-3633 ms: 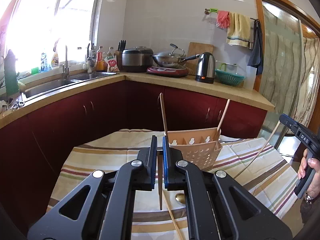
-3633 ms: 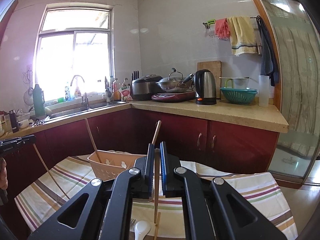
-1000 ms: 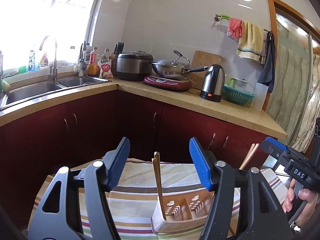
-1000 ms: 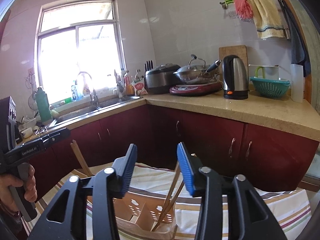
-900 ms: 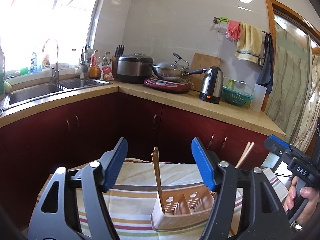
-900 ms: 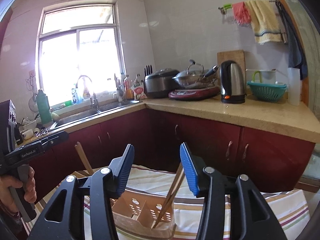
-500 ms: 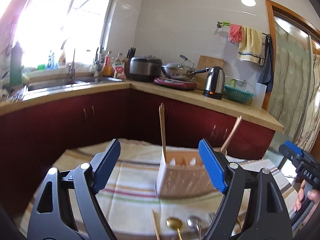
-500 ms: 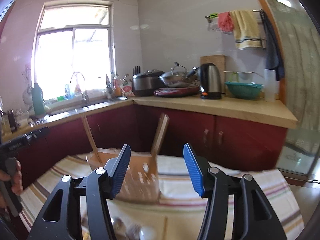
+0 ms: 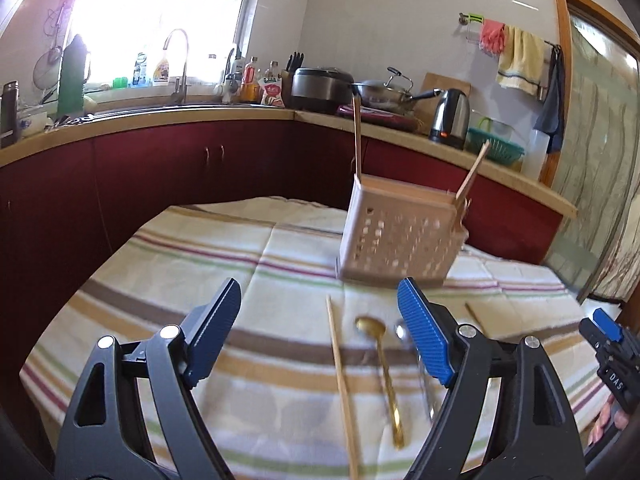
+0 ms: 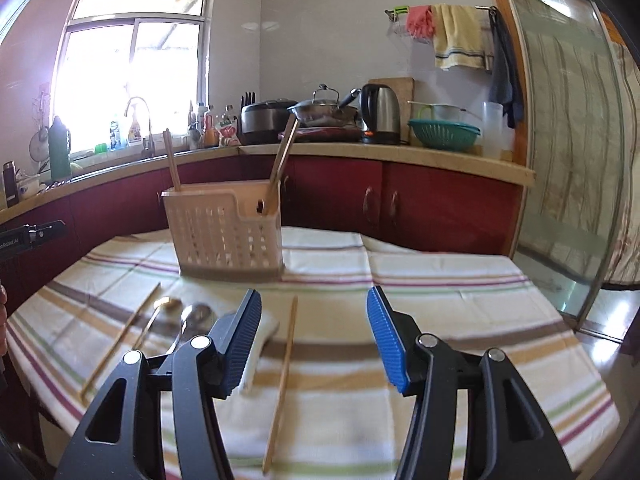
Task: Organize utensils
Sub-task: 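Move both open tools back toward the chopsticks lying on the table, then grasp a wooden chopstick with the left tool while the right tool grasps another chopstick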
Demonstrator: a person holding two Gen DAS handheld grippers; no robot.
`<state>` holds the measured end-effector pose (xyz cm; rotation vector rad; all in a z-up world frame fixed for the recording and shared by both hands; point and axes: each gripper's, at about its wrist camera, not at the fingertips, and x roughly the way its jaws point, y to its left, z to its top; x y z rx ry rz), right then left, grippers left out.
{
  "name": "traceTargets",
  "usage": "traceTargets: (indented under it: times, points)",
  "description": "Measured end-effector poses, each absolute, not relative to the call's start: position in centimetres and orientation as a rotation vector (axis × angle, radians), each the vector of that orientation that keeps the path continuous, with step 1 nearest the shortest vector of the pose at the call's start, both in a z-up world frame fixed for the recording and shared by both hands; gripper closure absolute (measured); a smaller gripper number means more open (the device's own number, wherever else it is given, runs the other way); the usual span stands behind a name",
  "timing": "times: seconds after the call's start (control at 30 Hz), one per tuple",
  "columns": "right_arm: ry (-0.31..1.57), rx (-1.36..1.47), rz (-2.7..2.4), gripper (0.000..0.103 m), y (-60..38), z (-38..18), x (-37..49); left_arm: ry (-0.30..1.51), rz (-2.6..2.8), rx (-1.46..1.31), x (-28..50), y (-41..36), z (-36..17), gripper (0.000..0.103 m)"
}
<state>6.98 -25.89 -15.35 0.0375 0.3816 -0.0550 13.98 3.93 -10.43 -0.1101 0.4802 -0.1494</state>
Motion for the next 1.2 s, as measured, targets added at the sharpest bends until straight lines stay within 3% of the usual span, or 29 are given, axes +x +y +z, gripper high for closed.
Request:
traceTargets:
  times: [0.43, 0.7, 1.2]
  points:
    - [0.455, 0.046, 0.025, 0.061, -24.2, -21.0, 3.9, 0.519, -0.180, -0.010, 8.4, 2.0, -16.9, 0.026]
    - [0.543, 0.038, 0.053, 0.075, -23.5, -23.9, 4.4, 0.639, -0.203, -0.029, 8.5, 1.7, -20.4, 0.039]
    - [0.559, 0.044, 0.072, 0.088, -23.3, -24.7, 4.3, 0.692, -0.246, -0.006, 8.3, 0.3, -22.1, 0.060]
